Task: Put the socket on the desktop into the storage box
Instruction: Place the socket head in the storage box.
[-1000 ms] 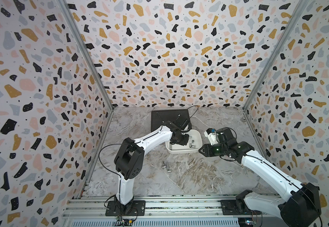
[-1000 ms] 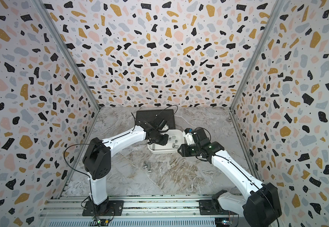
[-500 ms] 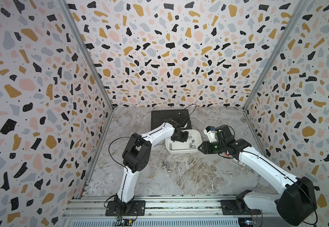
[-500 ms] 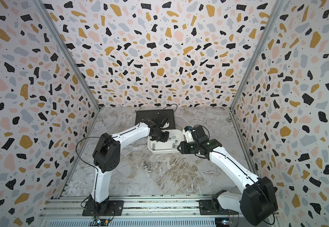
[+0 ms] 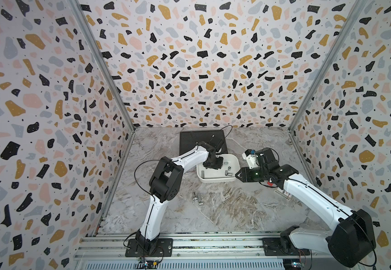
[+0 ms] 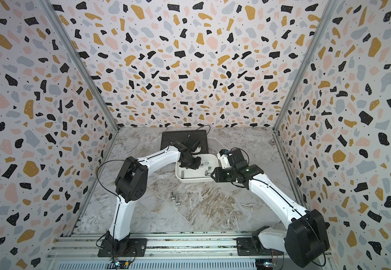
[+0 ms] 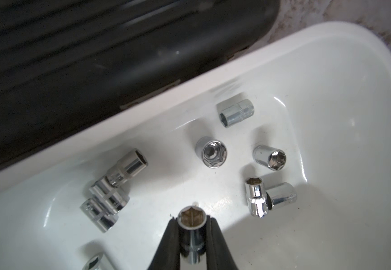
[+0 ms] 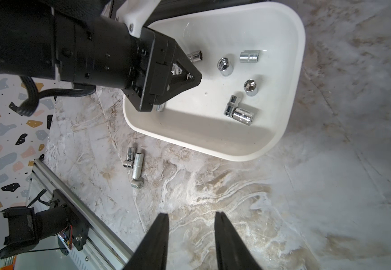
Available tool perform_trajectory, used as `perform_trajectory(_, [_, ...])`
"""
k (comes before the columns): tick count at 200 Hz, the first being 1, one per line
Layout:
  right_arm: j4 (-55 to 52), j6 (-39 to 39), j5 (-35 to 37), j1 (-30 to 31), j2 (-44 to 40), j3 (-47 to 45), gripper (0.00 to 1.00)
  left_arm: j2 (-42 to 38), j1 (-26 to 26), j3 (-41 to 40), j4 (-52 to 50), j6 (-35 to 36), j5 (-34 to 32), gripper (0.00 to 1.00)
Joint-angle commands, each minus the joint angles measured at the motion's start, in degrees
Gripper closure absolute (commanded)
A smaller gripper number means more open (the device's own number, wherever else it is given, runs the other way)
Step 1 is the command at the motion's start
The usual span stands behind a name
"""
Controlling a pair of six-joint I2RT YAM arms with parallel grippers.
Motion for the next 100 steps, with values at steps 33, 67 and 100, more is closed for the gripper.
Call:
perform_trajectory(33, [0.49,0.31,0.25,-0.35,-0.51,1.69,0.62,-0.51,0.34,1.87,0.55,0.60,-1.16,0.65])
perform_trajectory(67, [0.57,0.44,0.05,-0.36,-0.69,1.60,0.62,-1.79,0.29,1.25,0.62,0.61,-1.67,0.61])
perform_trajectory(100, [0.50,0.39,-0.08,-0.35,-0.72,1.77,0.62,-3.52,0.30,0.31,0.71,0.35,-1.56,0.60])
